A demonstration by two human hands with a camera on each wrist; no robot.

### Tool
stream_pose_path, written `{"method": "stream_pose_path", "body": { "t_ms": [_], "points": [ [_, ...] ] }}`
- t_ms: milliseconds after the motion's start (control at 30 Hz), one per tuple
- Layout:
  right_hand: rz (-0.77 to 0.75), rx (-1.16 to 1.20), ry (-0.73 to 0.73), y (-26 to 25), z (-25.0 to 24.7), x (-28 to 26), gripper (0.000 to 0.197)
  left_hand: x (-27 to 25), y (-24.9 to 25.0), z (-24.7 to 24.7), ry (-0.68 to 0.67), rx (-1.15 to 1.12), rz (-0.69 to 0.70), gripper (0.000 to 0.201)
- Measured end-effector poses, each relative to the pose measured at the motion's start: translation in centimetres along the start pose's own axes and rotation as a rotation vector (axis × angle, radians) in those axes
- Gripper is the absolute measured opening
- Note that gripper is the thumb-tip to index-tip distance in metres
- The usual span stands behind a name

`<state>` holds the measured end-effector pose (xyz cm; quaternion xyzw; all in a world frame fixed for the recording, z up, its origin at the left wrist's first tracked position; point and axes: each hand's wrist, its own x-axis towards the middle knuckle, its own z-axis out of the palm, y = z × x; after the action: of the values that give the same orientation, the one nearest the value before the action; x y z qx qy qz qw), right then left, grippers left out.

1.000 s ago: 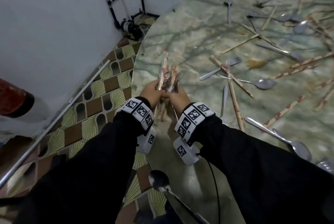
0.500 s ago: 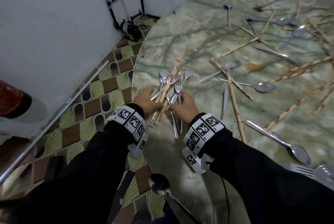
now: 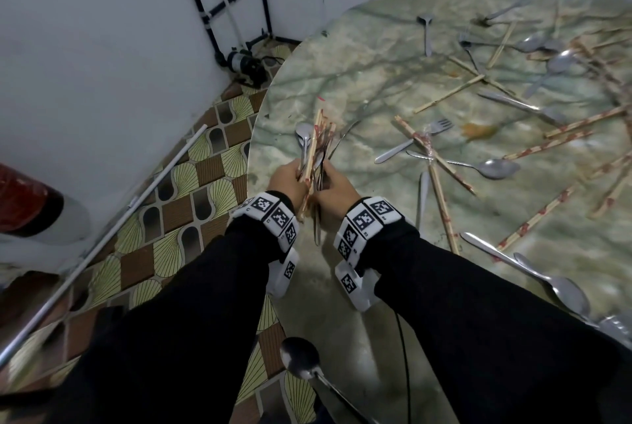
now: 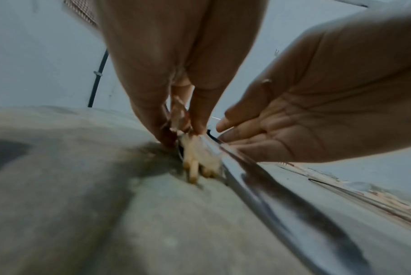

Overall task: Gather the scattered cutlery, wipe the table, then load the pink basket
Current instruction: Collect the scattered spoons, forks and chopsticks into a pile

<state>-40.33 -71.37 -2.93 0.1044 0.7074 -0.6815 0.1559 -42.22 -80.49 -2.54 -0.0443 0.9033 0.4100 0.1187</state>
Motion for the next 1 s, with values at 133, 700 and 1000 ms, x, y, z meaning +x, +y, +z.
{"method": "stream_pose_path", "body": {
  "t_ms": [133,700,1000],
  "points": [
    [0.062,0.053,-0.07,-0.4,-0.2,0.8,0.085,0.6,0.2,-0.2,0.001,-0.006,-0.054,0.027],
    [0.092,-0.261,-0.03,-2.1,-5.0,-4.8,0.057,-3.5,0.8,-1.5,0.077,-0.027,0.025,0.033],
    [0.074,-0.448,-0.072,-0.5,-5.3,-13.1,0.026,-8.3,1.0,-1.9,-0.049,-0.104,0.106,0.03]
  ]
}}
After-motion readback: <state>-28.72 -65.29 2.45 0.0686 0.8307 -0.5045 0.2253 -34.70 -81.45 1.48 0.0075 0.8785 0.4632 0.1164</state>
